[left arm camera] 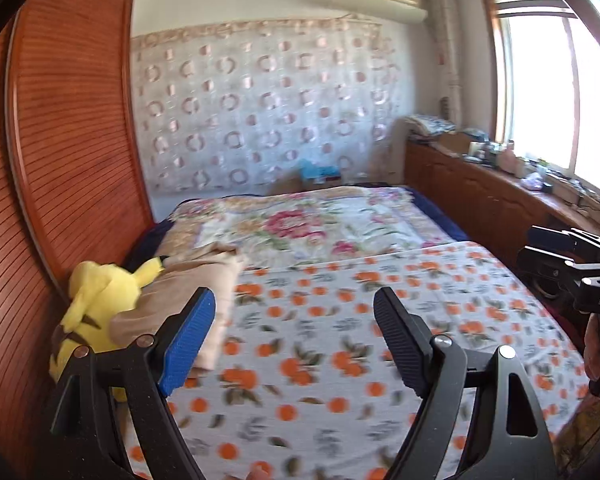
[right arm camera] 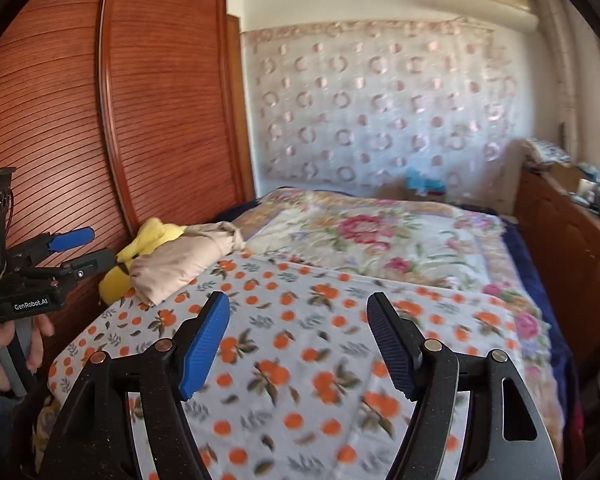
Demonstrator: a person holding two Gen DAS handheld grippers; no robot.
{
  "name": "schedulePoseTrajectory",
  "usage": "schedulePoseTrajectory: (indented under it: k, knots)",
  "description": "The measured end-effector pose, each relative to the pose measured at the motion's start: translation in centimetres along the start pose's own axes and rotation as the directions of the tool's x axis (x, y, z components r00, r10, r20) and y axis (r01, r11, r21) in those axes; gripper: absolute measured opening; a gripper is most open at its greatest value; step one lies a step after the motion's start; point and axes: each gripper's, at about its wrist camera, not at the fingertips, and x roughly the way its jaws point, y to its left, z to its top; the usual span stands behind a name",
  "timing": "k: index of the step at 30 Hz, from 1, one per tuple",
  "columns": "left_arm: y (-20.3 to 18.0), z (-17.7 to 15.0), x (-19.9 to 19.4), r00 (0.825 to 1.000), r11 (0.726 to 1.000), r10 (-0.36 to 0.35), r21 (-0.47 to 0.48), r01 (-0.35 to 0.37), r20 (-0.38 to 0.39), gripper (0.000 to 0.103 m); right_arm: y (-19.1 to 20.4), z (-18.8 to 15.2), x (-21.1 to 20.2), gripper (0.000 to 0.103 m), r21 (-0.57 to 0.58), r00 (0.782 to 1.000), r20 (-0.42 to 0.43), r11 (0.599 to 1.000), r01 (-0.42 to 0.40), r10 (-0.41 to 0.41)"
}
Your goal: Fold small clothes
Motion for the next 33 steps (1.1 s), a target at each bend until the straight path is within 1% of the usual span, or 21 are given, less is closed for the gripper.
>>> schedulePoseTrajectory:
  k: [3,7,10,12,16,22,27,33]
  knots:
    - [-2.3,0.4,-1.2,1.000,1.000,-0.024,-0.004,0.024,0.017,0.082,-0.5,-0.8,-3.2,0.073,0.021,0.998,0.027,0.998,0.064,-0.065]
    - [-5.1,0.7,-2.7,0.999,1.000,-0.023,0.005,0.023,0.032,0.082,-0.1,-1.3,-6.4,0.073,0.047,0.989,0.060,0.990,0.135,-0.138]
    - [-6.4,0.5,-3.6,0.999,0.999,-0.041,-0.005,0.041,0.034,0.082,0.4,-2.0,-8.1,0.073,0.061,0.980,0.072,0.982,0.179,-0.183]
    - [-6.9,0.5,-4.1,0.999,0.999,-0.034,-0.013,0.035,0.042,0.082,0.9,-2.3,-8.7,0.073,0.068,0.977,0.077,0.979,0.193,-0.198]
    - [-7.7,0.4,-4.8,0.998,0.999,-0.042,-0.003,0.042,0.056,0.082,1.8,-3.2,-8.2,0.073,0.090,0.977,0.076,0.977,0.195,-0.202]
    - [-8.3,0.4,-5.1,0.997,0.999,-0.040,0.005,0.039,0.059,0.082,2.3,-3.6,-9.6,0.073,0.097,0.973,0.081,0.973,0.209,-0.217]
    - [-8.3,0.4,-5.2,0.998,0.999,-0.037,0.001,0.037,0.056,0.082,2.0,-3.6,-10.0,0.073,0.104,0.973,0.079,0.973,0.208,-0.217]
    - [-7.7,0.6,-5.5,0.998,0.999,-0.034,-0.010,0.035,0.049,0.082,0.6,-3.9,-9.9,0.073,0.108,0.974,0.084,0.973,0.203,-0.212]
